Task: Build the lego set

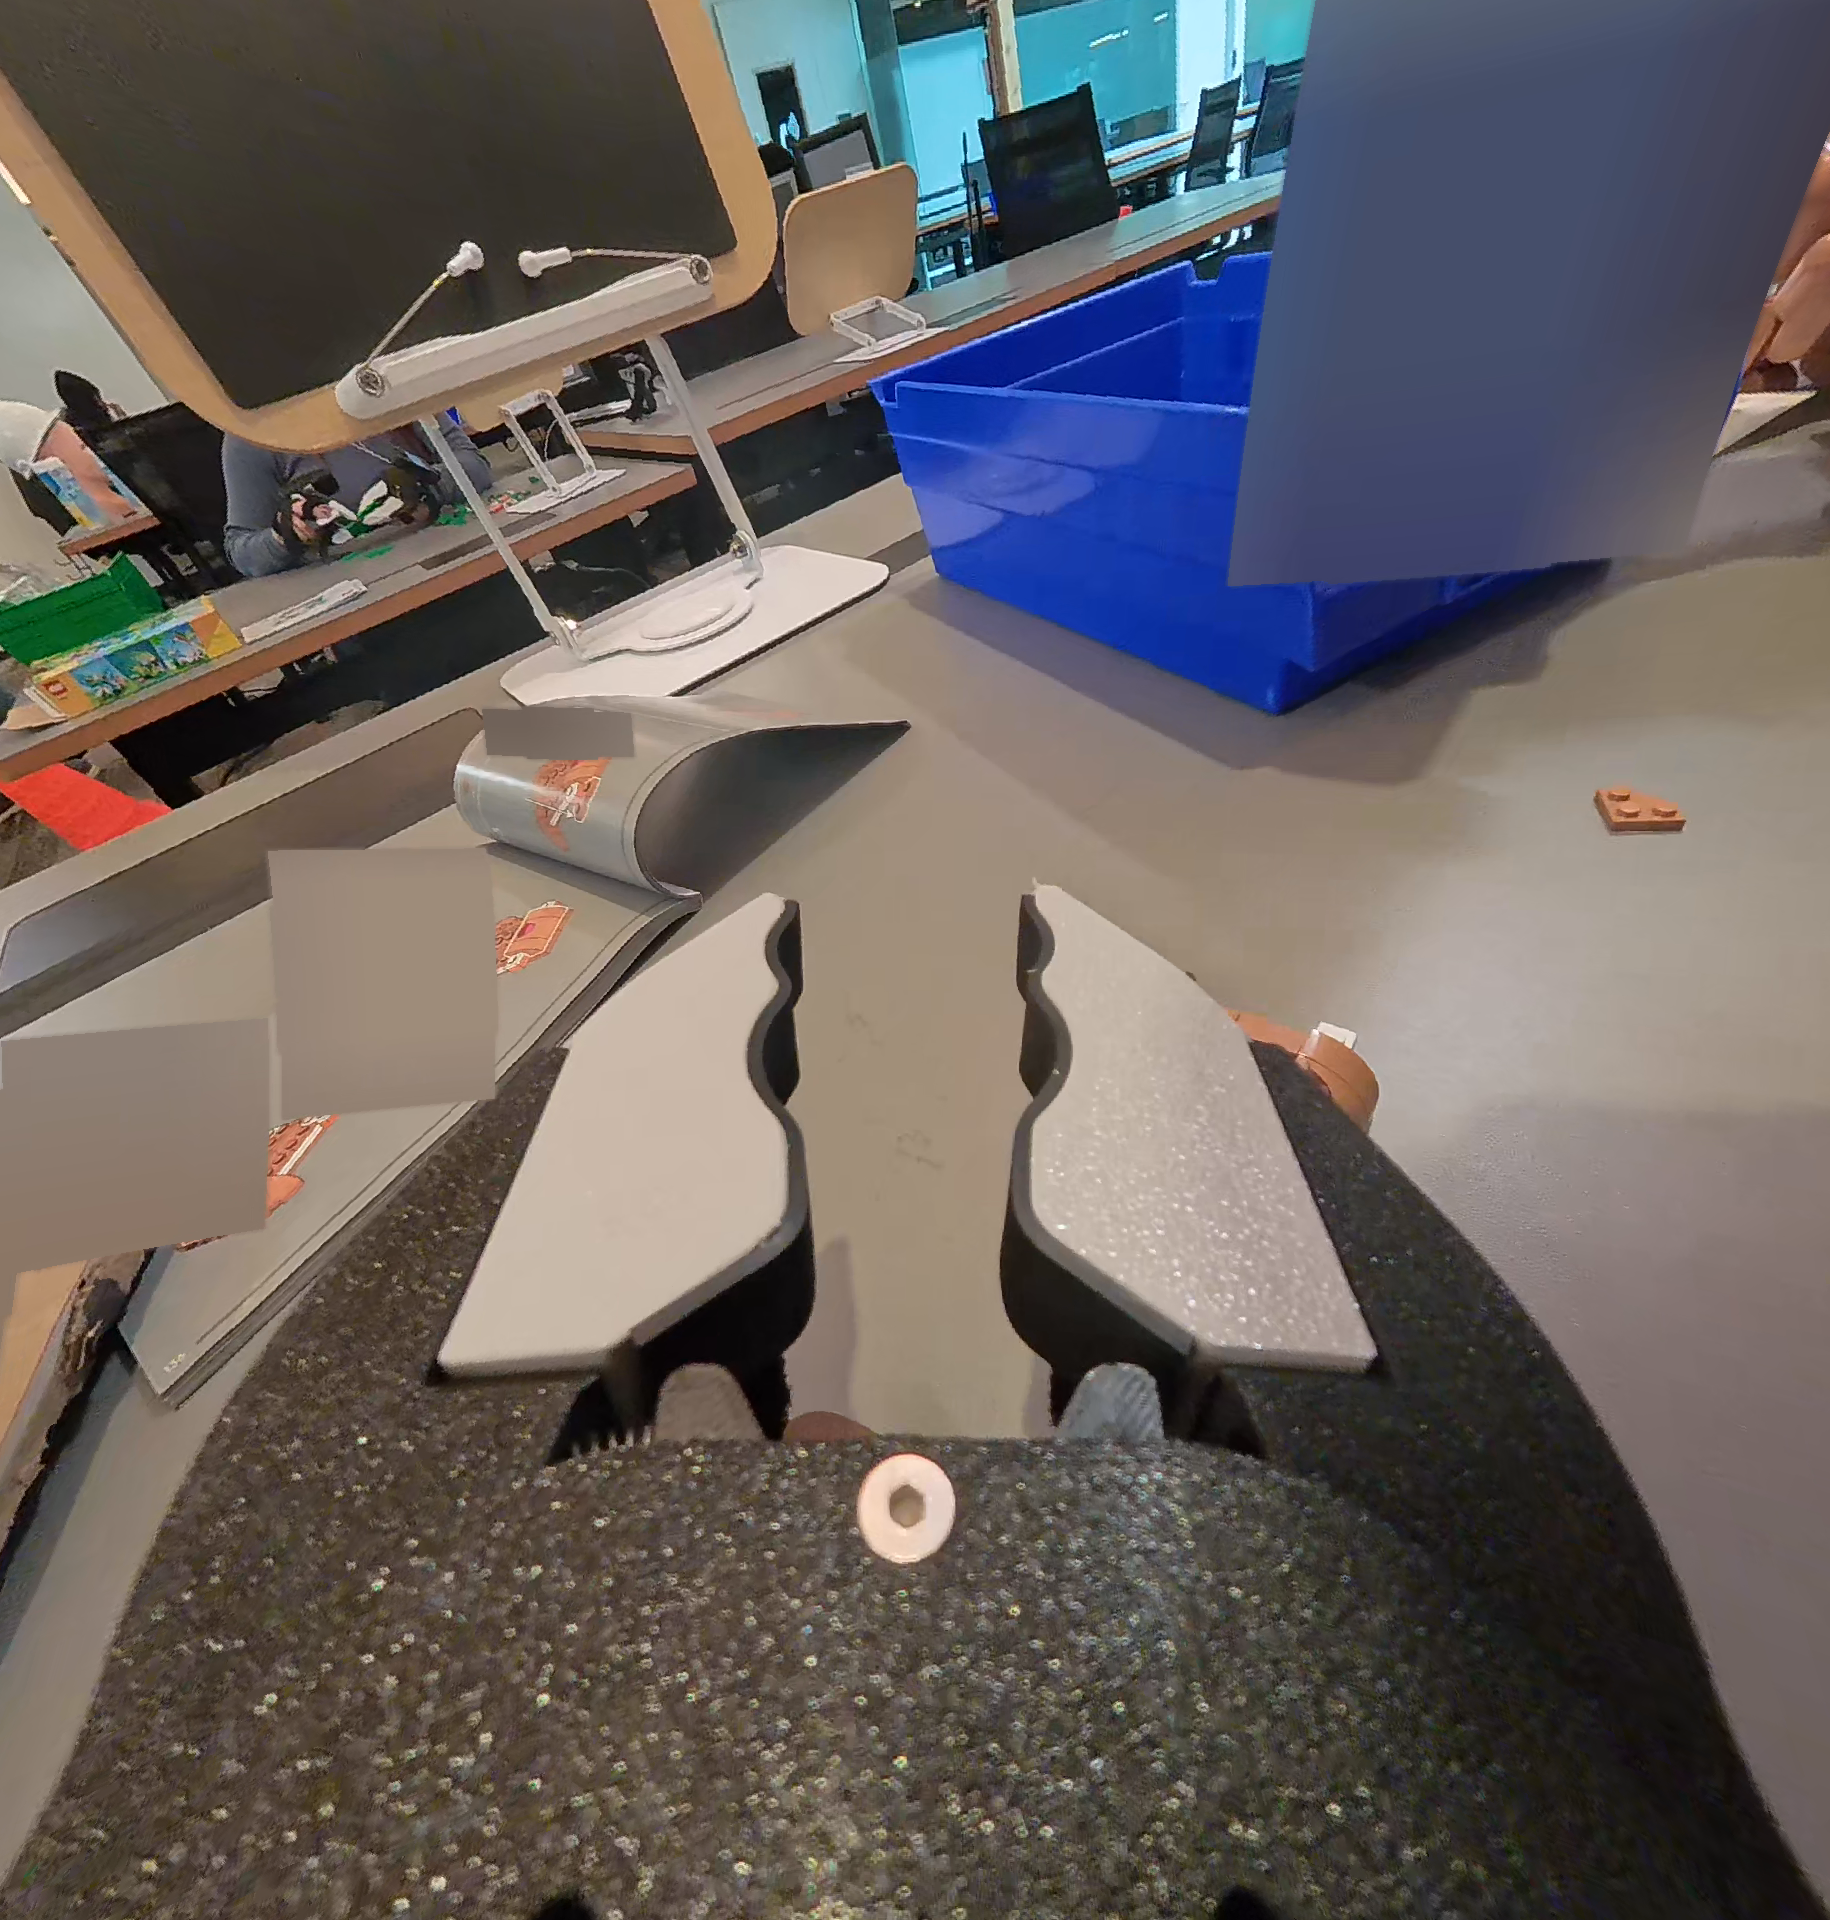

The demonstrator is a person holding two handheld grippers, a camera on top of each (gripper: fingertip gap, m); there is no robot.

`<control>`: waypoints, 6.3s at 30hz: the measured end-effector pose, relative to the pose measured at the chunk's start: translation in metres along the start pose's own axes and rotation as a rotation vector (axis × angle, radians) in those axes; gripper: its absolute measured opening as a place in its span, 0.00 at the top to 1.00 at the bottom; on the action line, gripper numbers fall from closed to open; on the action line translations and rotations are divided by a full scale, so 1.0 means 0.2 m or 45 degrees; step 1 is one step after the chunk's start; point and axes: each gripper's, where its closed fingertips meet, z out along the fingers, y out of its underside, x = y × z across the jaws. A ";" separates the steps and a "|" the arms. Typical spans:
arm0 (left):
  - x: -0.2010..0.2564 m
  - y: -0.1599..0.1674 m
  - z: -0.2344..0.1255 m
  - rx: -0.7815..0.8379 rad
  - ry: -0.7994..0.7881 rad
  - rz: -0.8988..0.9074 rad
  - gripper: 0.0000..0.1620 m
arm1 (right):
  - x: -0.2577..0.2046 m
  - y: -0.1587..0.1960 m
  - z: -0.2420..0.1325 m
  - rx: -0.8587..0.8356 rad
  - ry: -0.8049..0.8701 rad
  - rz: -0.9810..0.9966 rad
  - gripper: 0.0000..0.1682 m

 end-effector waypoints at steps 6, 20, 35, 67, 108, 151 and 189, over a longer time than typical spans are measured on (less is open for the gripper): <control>0.01 0.00 0.00 -0.010 0.005 0.014 0.75 | -0.32 -0.15 0.02 0.102 0.045 0.009 0.93; 0.01 0.00 0.00 -0.008 -0.001 0.029 0.75 | -0.51 -0.13 0.30 -0.067 0.010 -0.018 0.82; 0.00 0.01 0.00 -0.018 -0.016 0.032 0.76 | 0.49 0.24 0.14 -0.200 0.210 0.394 0.87; 0.02 0.00 -0.01 -0.010 -0.001 0.063 0.76 | 0.52 0.28 0.15 -0.171 0.145 0.433 0.95; 0.06 -0.08 -0.05 0.072 0.009 0.099 0.76 | -0.06 -0.27 -0.03 0.143 0.257 0.320 0.88; 0.03 -0.11 -0.06 0.122 -0.019 0.080 0.76 | 0.64 0.26 0.11 -0.116 0.222 0.458 1.00; 0.03 -0.13 -0.09 0.155 -0.033 0.093 0.76 | 0.65 0.29 0.15 -0.256 0.147 0.191 0.95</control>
